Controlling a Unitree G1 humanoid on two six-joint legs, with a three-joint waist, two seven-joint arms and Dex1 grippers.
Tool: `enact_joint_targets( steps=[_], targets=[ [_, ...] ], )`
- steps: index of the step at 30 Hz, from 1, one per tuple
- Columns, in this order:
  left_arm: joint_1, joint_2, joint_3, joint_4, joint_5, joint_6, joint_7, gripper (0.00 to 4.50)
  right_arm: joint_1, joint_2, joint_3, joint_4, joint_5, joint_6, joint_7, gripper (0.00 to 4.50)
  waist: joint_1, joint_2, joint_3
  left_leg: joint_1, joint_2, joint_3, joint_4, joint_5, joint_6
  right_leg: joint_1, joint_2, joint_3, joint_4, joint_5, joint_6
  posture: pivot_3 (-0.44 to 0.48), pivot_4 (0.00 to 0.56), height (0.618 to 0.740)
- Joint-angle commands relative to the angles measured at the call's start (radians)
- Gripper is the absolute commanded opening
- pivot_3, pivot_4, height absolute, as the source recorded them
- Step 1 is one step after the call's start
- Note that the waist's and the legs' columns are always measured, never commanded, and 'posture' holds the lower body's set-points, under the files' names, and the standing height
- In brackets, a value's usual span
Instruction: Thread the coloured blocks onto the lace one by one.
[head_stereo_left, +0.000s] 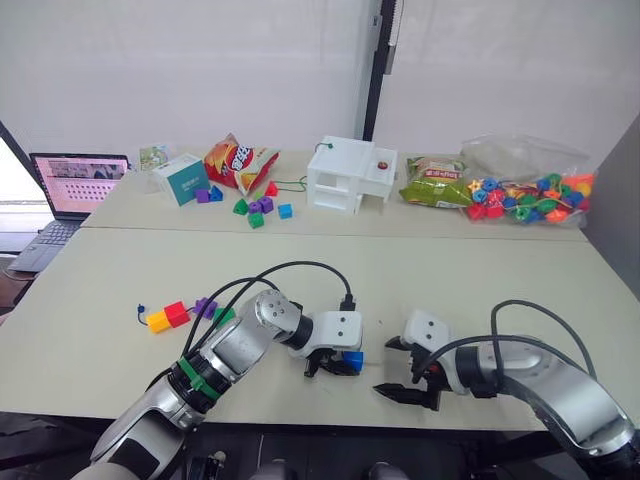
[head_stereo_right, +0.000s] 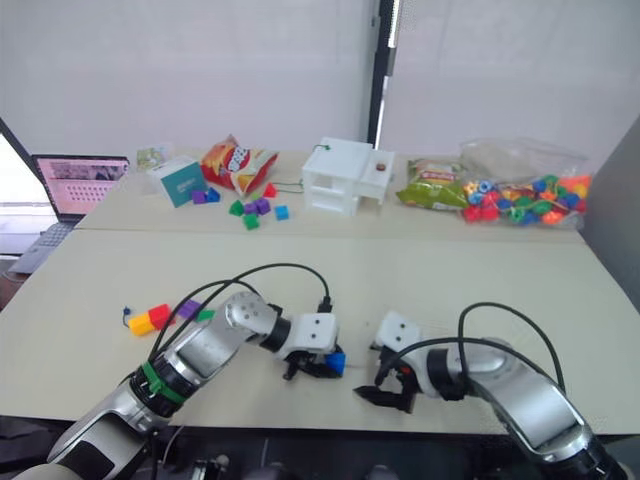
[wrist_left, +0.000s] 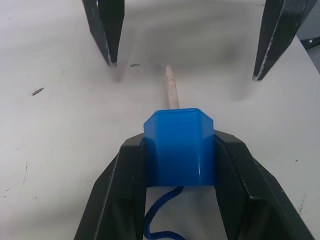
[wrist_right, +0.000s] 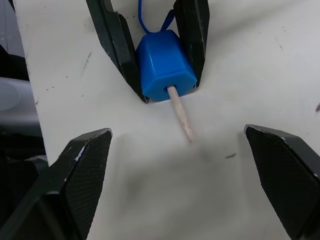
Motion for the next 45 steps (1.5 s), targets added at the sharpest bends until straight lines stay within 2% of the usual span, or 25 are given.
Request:
enact_joint_targets(
  steps=[1, 11, 12, 23, 26, 32, 35, 40, 45],
  targets=[
    [-0.004, 0.003, -0.005, 0.006, 0.013, -0.003, -0.008, 1.32, -0.033, 0.016, 0.020, 0.034, -0.026, -0.044, 0.004, 3.64, 0.000, 0.000, 0.000, 0.000, 0.000, 0.000, 0.000, 0.000, 0.000, 0.000, 0.000, 0.000, 0.000, 0.000, 0.000, 0.000, 0.150, 0.740],
    [-0.001, 0.006, -0.003, 0.000, 0.013, 0.003, -0.013, 1.32, -0.034, 0.022, 0.056, 0.084, -0.066, -0.097, 0.021, 0.24, -0.001, 0.000, 0.000, 0.000, 0.000, 0.000, 0.000, 0.000, 0.000, 0.000, 0.000, 0.000, 0.000, 0.000, 0.000, 0.000, 0.150, 0.740],
    [-0.001, 0.005, -0.003, 0.001, 0.013, 0.004, -0.013, 1.32, -0.034, 0.022, 0.056, 0.084, -0.066, -0.100, 0.024, 0.02, 0.000, 0.000, 0.000, 0.000, 0.000, 0.000, 0.000, 0.000, 0.000, 0.000, 0.000, 0.000, 0.000, 0.000, 0.000, 0.000, 0.150, 0.740],
    [0.001, 0.038, 0.030, 0.003, 0.009, 0.013, -0.015, 1.32, 0.019, -0.039, -0.013, 0.074, -0.055, -0.177, 0.080, 0.00, 0.000, 0.000, 0.000, 0.000, 0.000, 0.000, 0.000, 0.000, 0.000, 0.000, 0.000, 0.000, 0.000, 0.000, 0.000, 0.000, 0.150, 0.740],
    [0.013, 0.092, 0.062, -0.004, -0.004, 0.005, -0.034, 1.32, 0.044, -0.060, -0.045, 0.090, -0.053, -0.216, 0.100, 0.00, -0.008, 0.000, 0.000, 0.001, 0.001, 0.000, 0.000, 0.000, 0.000, 0.000, 0.001, 0.000, 0.000, 0.000, 0.000, 0.000, 0.150, 0.740],
    [0.079, 0.367, 0.199, 0.069, -0.072, -0.103, -0.182, 1.32, 0.040, -0.070, -0.066, 0.120, -0.050, -0.268, 0.145, 0.00, -0.034, 0.000, 0.000, 0.003, 0.003, 0.000, -0.002, 0.000, 0.000, -0.001, 0.003, 0.001, 0.001, -0.001, -0.002, 0.000, 0.150, 0.740],
    [0.115, 0.478, 0.226, 0.164, -0.049, -0.227, -0.223, 1.32, 0.028, -0.070, -0.060, 0.140, -0.058, -0.286, 0.163, 0.00, -0.030, 0.000, 0.000, 0.004, 0.003, 0.001, -0.003, 0.000, 0.000, 0.000, 0.003, 0.001, 0.002, -0.001, -0.003, 0.000, 0.150, 0.740],
    [0.136, 0.577, 0.276, 0.343, -0.012, -0.397, -0.227, 1.32, 0.002, -0.070, -0.043, 0.173, -0.073, -0.313, 0.194, 0.00, -0.024, 0.000, 0.000, 0.005, 0.002, 0.001, -0.003, 0.000, 0.000, 0.001, 0.001, 0.000, 0.001, -0.001, -0.003, 0.000, 0.150, 0.740],
    [0.121, 0.583, 0.294, 0.396, 0.008, -0.454, -0.200, 1.32, -0.017, -0.058, -0.032, 0.196, -0.086, -0.322, 0.204, 0.00, -0.027, 0.001, 0.000, 0.005, 0.002, 0.001, -0.004, 0.000, 0.000, 0.000, 0.001, 0.001, 0.002, -0.001, -0.003, 0.000, 0.150, 0.740]
  ],
)
